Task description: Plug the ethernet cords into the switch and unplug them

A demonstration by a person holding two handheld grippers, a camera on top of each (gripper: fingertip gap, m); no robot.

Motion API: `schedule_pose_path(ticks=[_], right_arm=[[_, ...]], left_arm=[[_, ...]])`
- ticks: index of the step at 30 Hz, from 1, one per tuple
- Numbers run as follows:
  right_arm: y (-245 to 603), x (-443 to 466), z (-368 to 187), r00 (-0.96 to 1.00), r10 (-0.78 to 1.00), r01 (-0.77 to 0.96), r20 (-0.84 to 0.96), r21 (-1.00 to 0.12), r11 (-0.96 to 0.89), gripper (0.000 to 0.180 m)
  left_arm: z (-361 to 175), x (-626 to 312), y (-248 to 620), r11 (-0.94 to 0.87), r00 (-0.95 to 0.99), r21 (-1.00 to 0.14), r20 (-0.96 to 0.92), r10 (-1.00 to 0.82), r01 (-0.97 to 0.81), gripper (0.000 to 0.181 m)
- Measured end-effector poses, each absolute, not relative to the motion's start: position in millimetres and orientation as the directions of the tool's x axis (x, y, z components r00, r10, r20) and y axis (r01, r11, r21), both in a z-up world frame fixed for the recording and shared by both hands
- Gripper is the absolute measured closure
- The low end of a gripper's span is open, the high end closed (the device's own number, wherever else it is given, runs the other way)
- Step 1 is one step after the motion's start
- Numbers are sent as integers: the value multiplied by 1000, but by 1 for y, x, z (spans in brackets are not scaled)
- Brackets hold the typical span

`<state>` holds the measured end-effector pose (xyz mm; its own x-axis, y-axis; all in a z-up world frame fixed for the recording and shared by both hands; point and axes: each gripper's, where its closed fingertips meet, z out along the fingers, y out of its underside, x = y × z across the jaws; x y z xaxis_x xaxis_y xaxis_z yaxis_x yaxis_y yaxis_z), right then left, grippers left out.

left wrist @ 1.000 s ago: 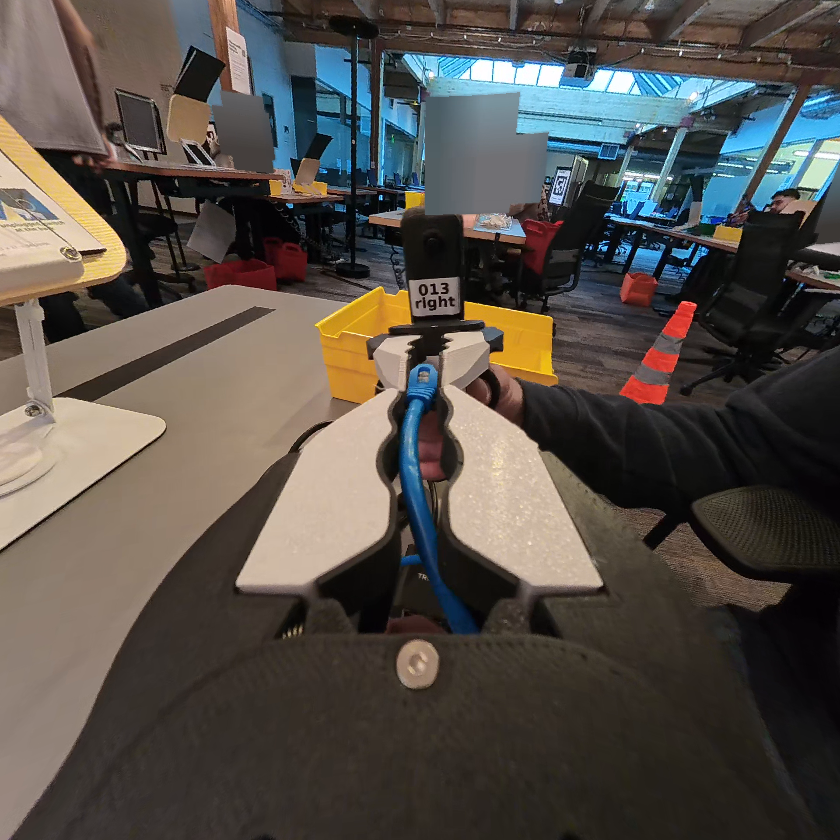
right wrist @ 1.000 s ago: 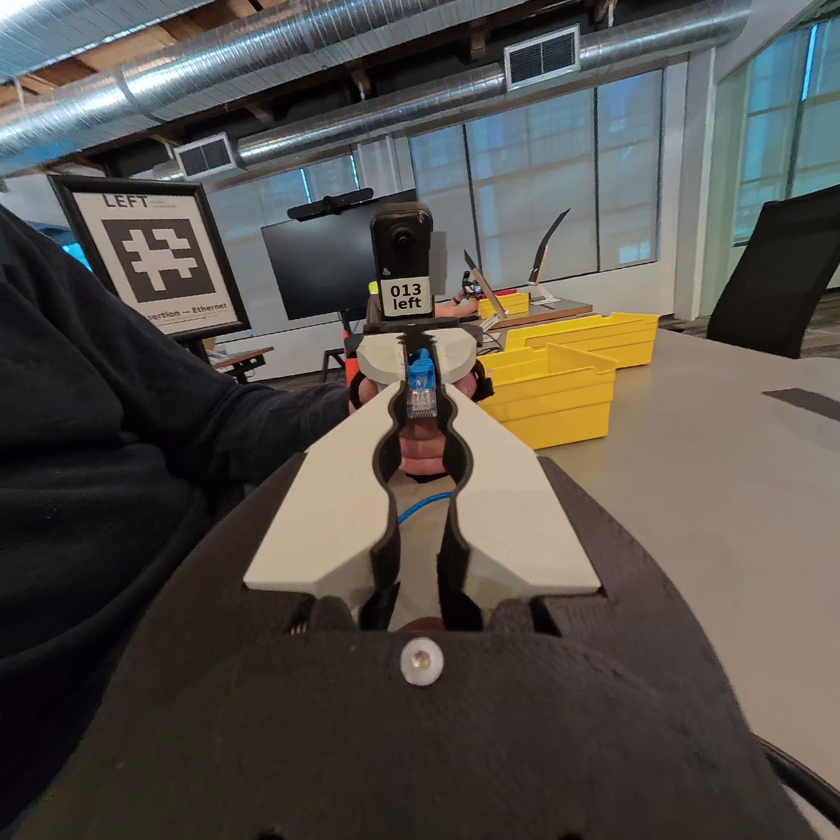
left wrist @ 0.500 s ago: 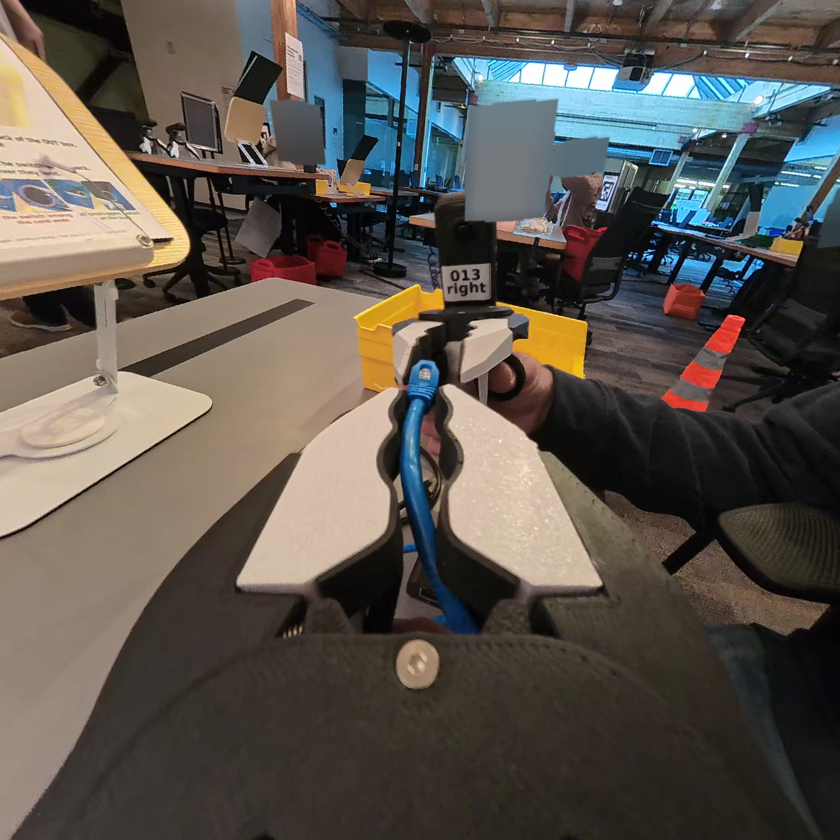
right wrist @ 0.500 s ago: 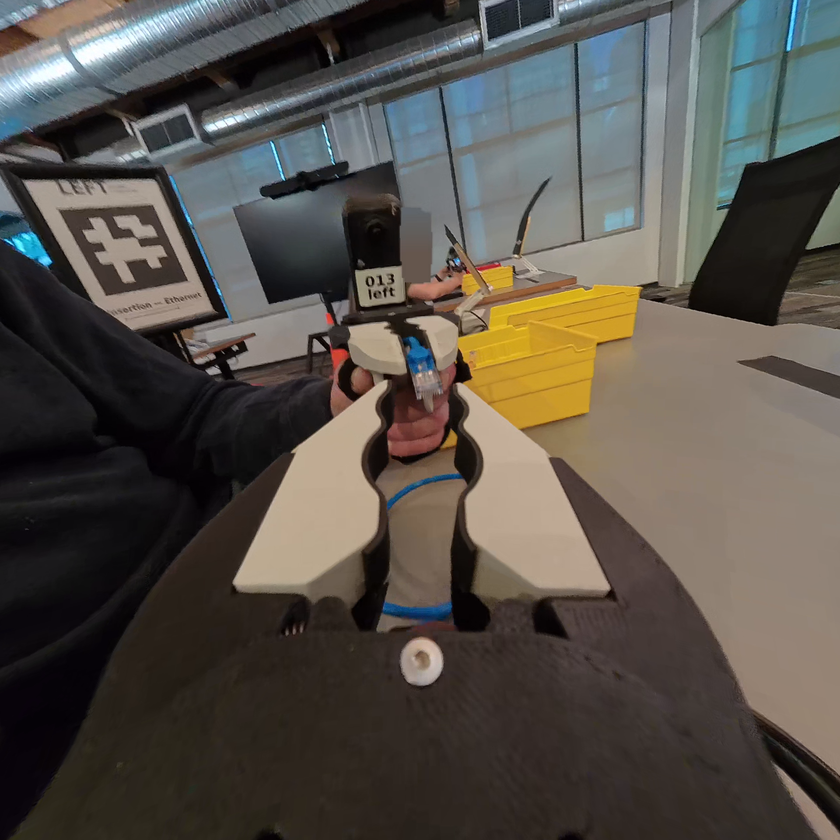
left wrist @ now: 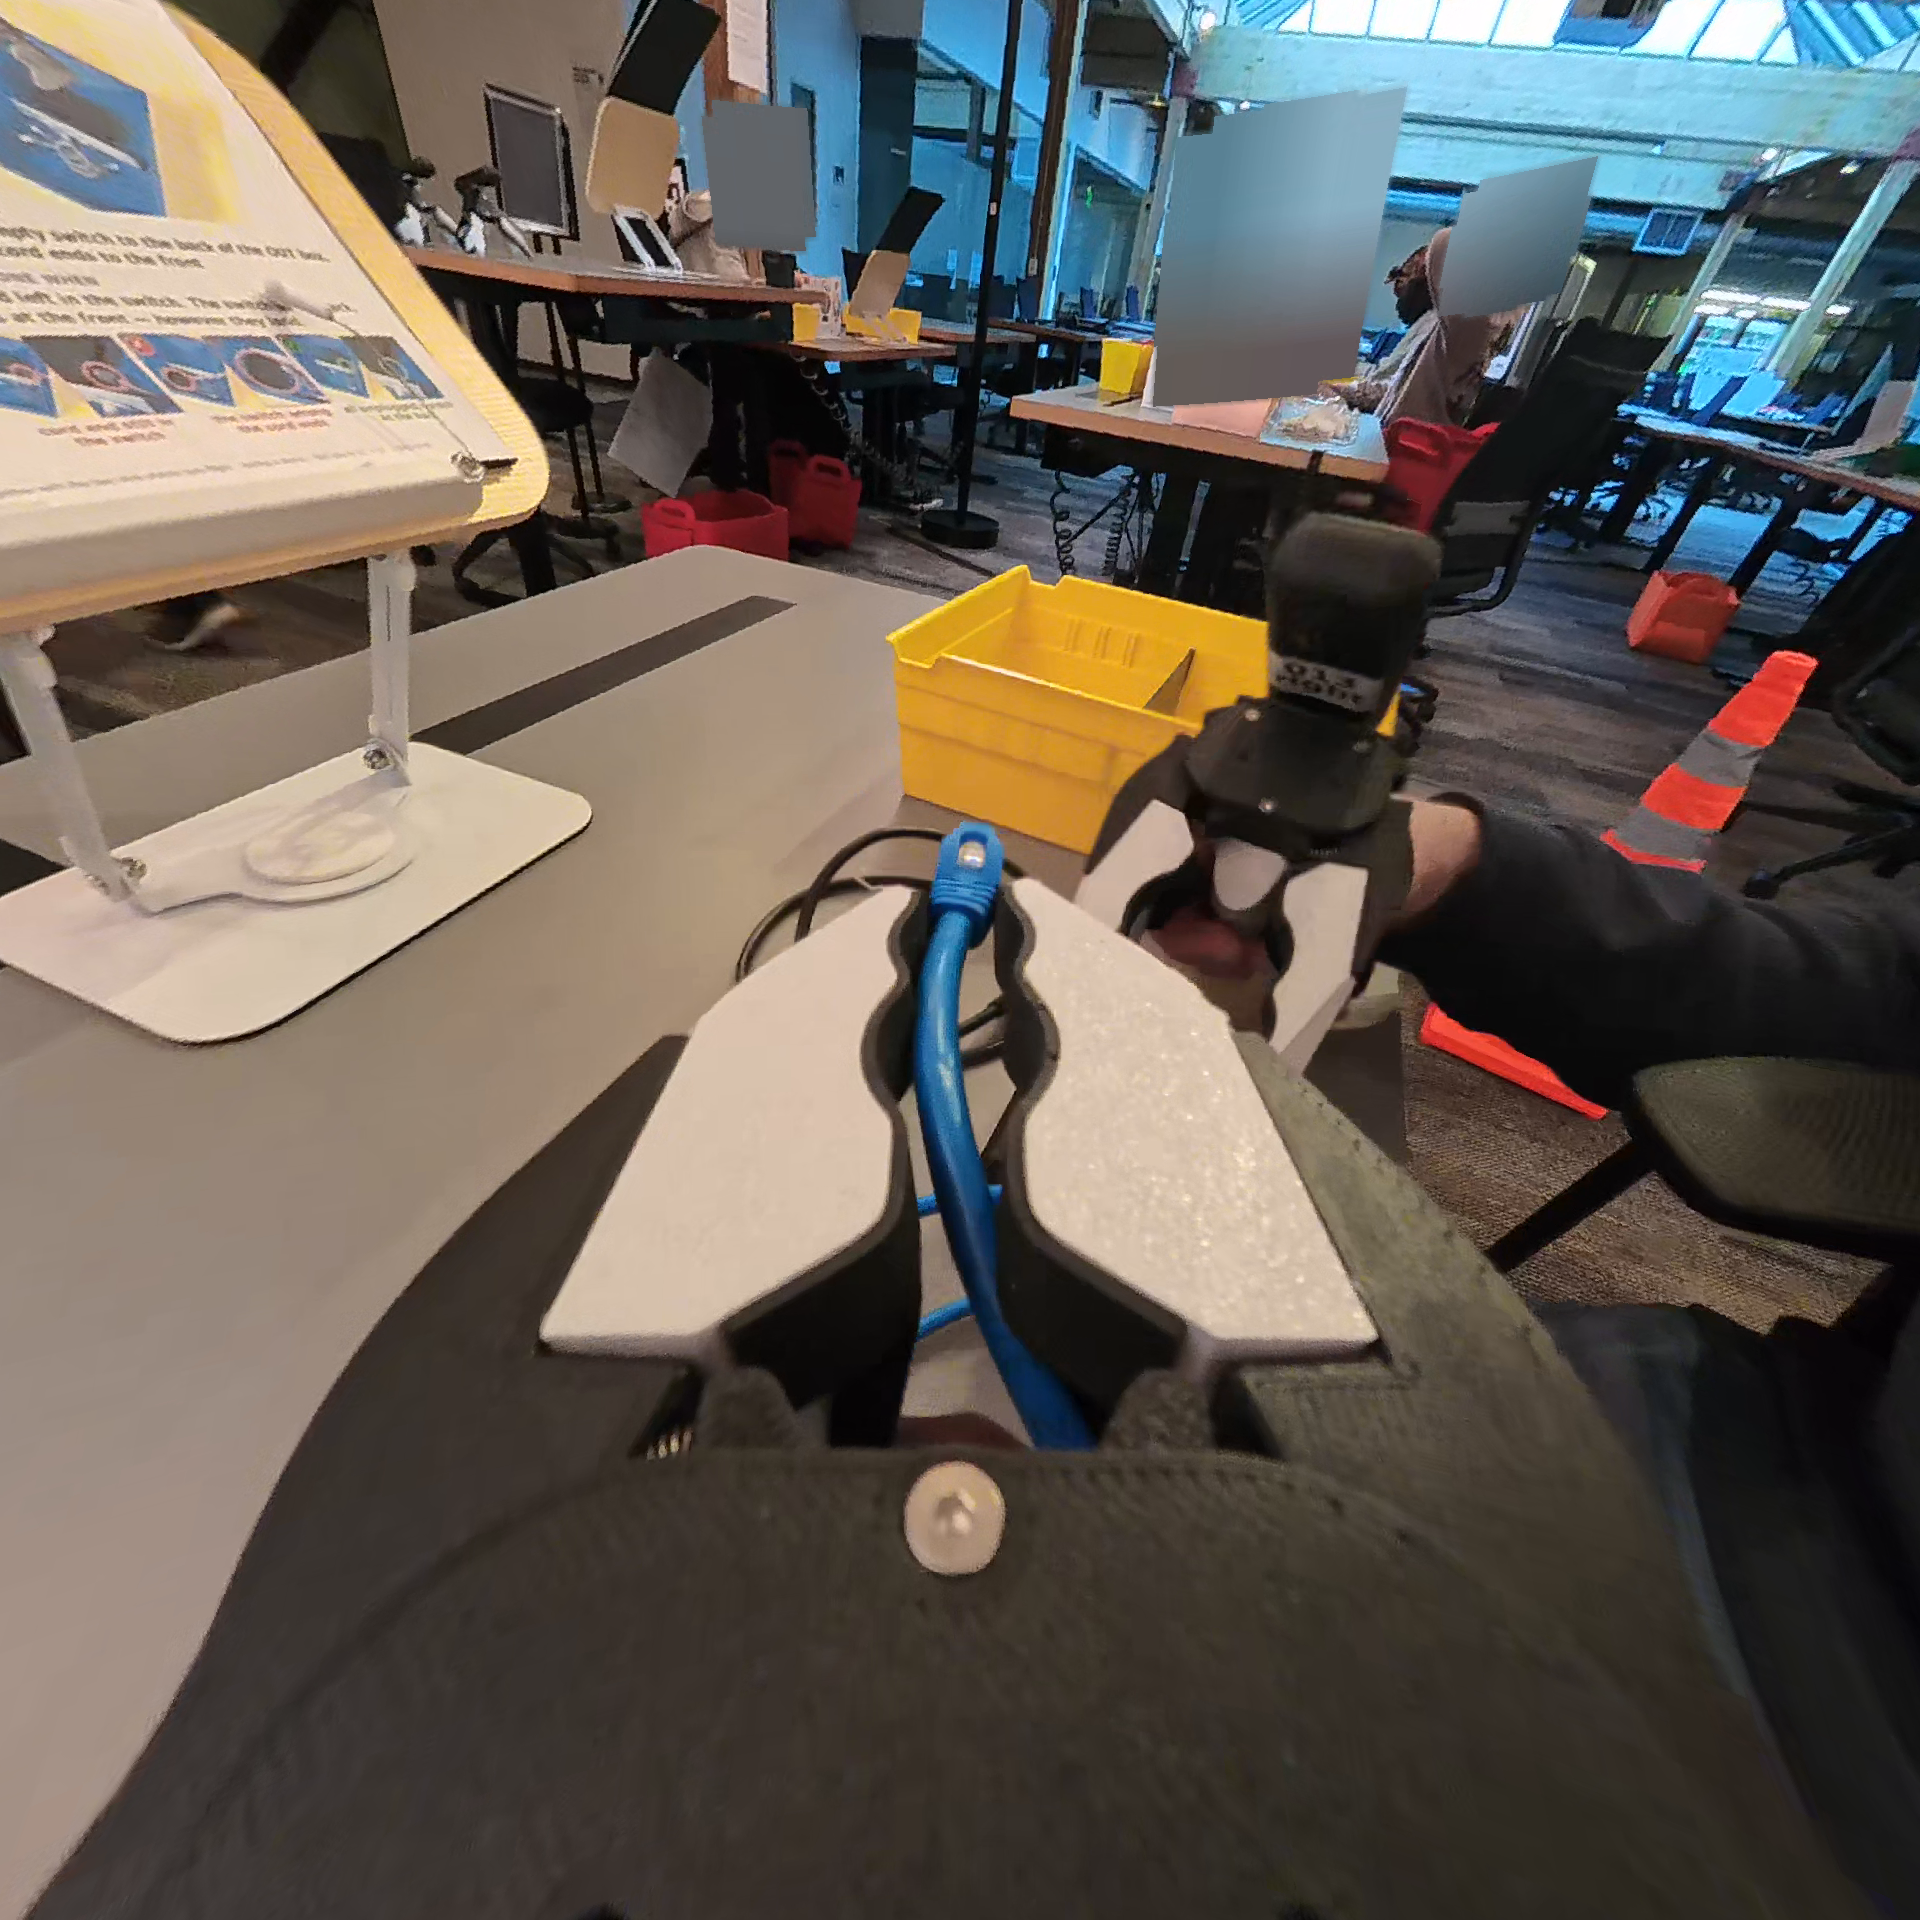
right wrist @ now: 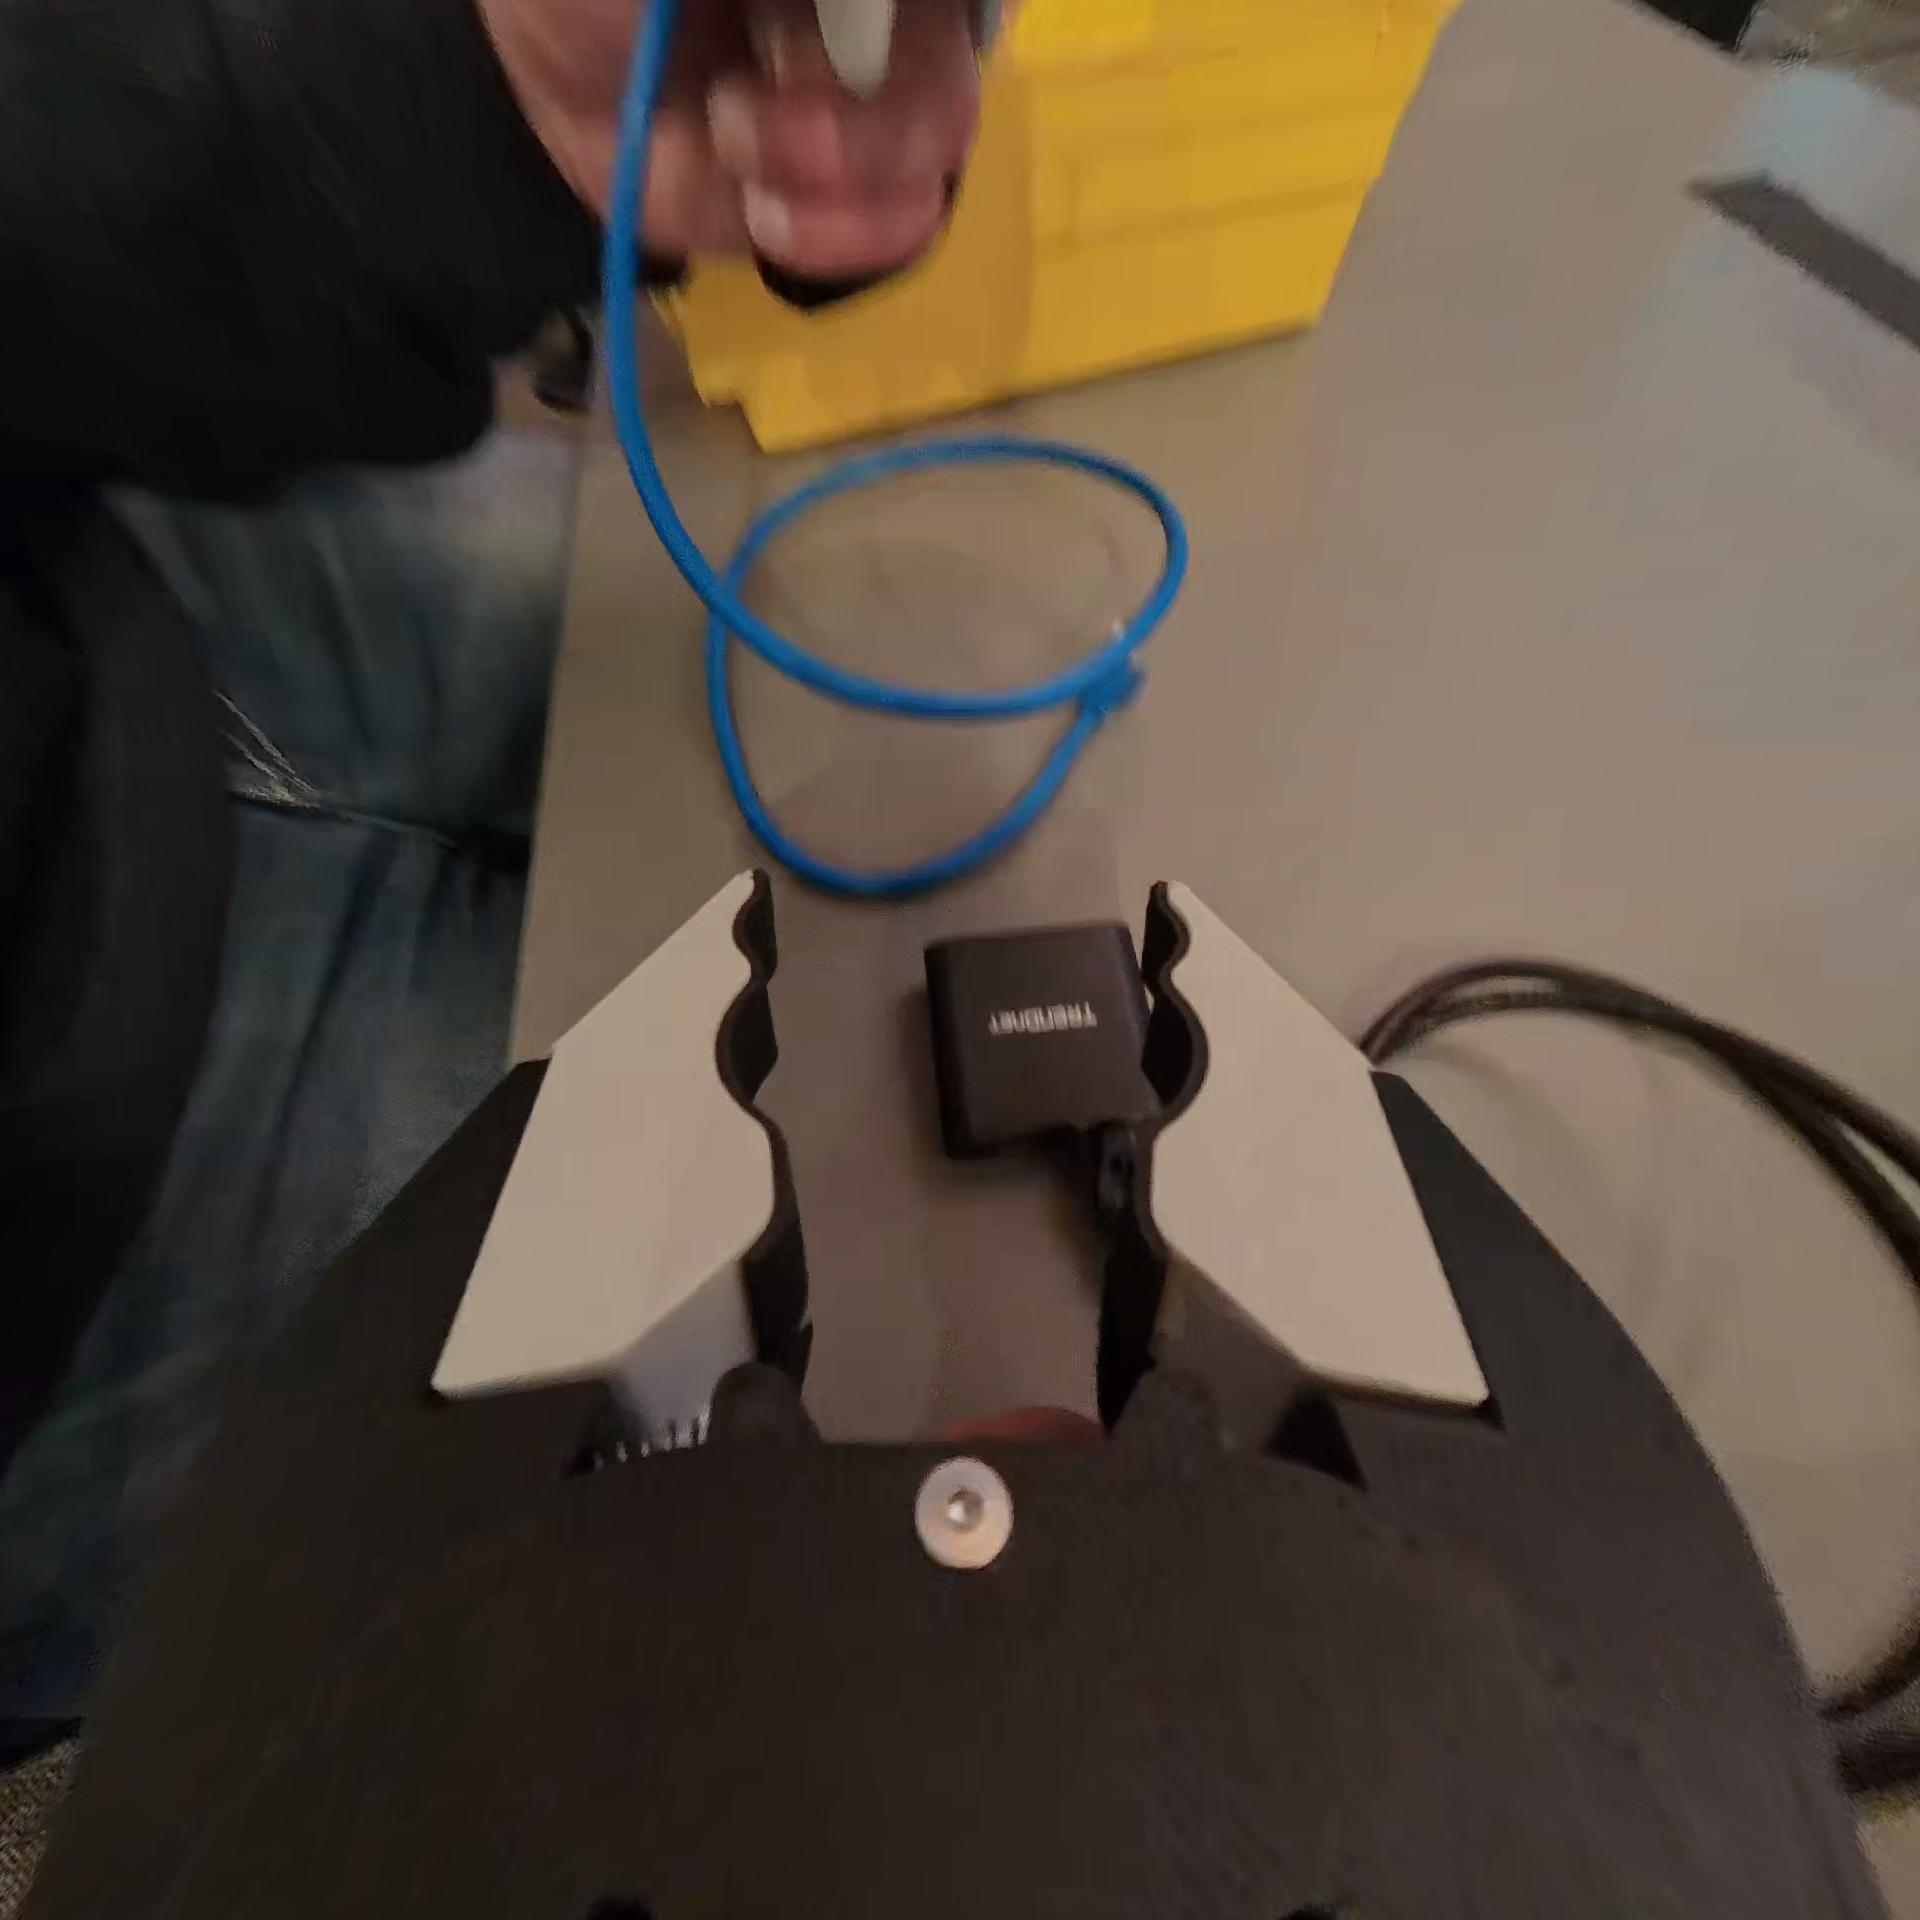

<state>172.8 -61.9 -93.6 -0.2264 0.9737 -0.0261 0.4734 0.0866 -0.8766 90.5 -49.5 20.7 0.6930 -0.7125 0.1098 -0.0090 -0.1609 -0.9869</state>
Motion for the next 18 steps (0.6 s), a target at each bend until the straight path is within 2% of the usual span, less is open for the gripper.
schedule_pose_path(ticks=[5,10,18], right_arm=[[-51,187,-139,-127,991,620,-34,-783,53,102],[-34,191,-152,-74,997,663,13,-746,59,113],[-40,189,-156,-196,979,678,-46,-728,102,125]], left_arm=[[16,86,-53,-168,709,-986,116,-696,-4,169],[14,88,-55,-170,708,-985,114,-697,-8,169],[8,90,-56,-183,699,-983,126,-704,-8,169]])
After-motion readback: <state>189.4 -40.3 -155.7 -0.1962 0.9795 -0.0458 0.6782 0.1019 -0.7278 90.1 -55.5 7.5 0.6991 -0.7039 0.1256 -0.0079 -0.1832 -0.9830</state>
